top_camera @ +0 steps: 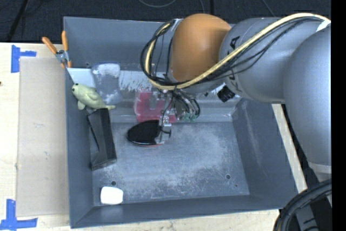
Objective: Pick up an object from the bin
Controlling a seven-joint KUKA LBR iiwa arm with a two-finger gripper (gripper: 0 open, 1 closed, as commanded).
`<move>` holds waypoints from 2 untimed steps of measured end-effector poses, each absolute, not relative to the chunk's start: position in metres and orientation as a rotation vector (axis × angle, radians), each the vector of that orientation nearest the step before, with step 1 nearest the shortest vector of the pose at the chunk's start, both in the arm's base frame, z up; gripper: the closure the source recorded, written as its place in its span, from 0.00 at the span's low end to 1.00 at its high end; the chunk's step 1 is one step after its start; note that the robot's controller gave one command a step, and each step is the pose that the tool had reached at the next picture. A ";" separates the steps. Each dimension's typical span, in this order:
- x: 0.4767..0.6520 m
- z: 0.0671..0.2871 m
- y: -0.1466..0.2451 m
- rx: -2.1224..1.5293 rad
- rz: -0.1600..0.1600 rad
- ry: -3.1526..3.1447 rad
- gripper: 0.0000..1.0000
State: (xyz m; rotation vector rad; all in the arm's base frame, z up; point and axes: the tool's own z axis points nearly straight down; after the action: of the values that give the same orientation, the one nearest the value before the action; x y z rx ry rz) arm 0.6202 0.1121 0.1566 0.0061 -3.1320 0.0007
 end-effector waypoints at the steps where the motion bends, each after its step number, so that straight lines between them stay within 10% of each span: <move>1: 0.622 0.162 0.112 0.003 -0.001 -3.140 0.00; 2: 0.615 0.120 0.110 0.101 -0.001 -3.139 0.00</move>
Offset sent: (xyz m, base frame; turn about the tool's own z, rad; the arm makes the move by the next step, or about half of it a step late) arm -0.0154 -0.0060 -0.0866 -0.1267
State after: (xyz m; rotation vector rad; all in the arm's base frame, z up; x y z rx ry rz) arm 0.6148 0.1098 0.1196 0.1011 -3.1388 -0.0008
